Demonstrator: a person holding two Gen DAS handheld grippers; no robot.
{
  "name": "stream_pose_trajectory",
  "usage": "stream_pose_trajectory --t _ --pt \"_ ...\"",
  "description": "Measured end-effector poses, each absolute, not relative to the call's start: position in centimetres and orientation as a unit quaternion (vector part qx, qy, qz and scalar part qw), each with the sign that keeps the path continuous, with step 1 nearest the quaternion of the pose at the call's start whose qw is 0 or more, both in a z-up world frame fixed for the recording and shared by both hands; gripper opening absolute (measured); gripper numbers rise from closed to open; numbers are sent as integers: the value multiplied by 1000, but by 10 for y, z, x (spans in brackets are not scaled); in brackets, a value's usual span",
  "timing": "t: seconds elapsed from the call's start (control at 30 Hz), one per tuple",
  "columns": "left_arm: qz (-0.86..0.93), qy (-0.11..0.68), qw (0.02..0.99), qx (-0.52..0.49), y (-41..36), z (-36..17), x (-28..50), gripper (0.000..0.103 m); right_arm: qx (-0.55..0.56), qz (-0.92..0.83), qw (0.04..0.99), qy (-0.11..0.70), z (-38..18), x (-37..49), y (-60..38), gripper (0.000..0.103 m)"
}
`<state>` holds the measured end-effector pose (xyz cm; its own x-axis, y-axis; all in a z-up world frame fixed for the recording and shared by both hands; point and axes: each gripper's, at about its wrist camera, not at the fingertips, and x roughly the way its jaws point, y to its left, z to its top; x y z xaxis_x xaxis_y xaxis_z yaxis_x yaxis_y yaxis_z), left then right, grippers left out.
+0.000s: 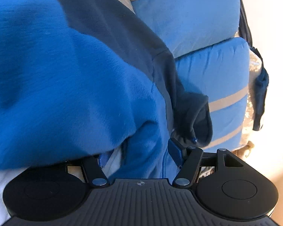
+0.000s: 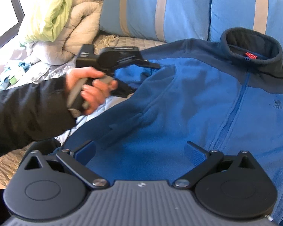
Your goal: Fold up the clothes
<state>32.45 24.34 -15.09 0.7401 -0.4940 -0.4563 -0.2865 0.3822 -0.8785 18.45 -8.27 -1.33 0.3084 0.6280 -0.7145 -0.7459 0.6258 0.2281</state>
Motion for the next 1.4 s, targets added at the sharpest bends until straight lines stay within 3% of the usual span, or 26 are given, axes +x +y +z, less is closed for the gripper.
stream_pose_trajectory --t 0.13,0.17,0.27,0.47,0.67,0.93,1.23,1.4 --pt "-57 350 736 -577 248 -154 340 57 -69 432 807 398 -8 183 -80 103" --pt "-45 344 731 -587 251 -156 340 35 -69 432 808 394 -7 183 -79 103" --pt "-19 349 749 -563 260 -154 345 18 -76 433 812 385 -9 185 -74 103" --pt "-13 353 804 -479 270 -136 356 16 -71 405 828 381 -28 217 -52 103" --pt "-23 377 833 -406 273 -133 370 17 -106 388 858 319 -48 249 -6 103" --pt "-38 403 839 -364 277 -132 380 17 -171 385 856 299 -115 269 16 102" --pt "-31 431 815 -386 299 -131 388 17 -127 401 840 342 -118 284 -1 103" --pt "-34 429 802 -414 304 -133 382 23 -125 395 845 338 -117 279 -1 103"
